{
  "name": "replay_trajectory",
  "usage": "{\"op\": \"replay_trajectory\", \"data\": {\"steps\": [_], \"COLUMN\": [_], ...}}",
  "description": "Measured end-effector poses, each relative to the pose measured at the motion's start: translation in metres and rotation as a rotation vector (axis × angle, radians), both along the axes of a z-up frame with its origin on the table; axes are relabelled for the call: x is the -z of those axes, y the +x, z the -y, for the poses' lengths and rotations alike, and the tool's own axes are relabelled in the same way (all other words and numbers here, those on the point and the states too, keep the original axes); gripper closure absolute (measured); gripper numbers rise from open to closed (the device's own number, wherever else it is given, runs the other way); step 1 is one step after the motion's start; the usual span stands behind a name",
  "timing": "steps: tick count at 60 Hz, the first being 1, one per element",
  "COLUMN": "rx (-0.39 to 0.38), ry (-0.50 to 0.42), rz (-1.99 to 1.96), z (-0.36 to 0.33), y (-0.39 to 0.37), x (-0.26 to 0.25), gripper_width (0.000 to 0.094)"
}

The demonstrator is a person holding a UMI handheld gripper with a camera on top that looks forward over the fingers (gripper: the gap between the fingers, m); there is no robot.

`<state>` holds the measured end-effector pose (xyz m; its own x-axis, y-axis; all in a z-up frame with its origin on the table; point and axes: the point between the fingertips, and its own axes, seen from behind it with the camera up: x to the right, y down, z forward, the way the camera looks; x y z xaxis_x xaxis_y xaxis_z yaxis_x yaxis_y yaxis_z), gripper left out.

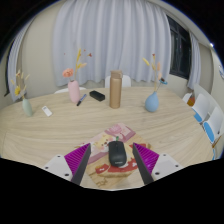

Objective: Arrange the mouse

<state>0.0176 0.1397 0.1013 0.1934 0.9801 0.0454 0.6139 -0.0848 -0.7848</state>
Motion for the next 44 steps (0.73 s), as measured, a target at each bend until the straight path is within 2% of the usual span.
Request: {"op": "replay_trajectory", "data": {"steps": [10, 23, 31, 39, 44], "rx": [-0.048, -0.109, -0.137, -0.132, -0.118], "ry": [-0.036, -0.040, -0.032, 0.025, 0.018], "rz": [0.025, 0.085, 0.101, 0.086, 0.084], "z": [0.067, 0.137, 0.162, 0.165, 0.170], "y": [0.085, 0.175, 0.197, 0.199, 0.198], "x": [-0.039, -0.035, -0.031, -0.036, -0.037], "gripper_width": [0.0086, 0.0088, 0.0086, 0.0076, 0.0077]}}
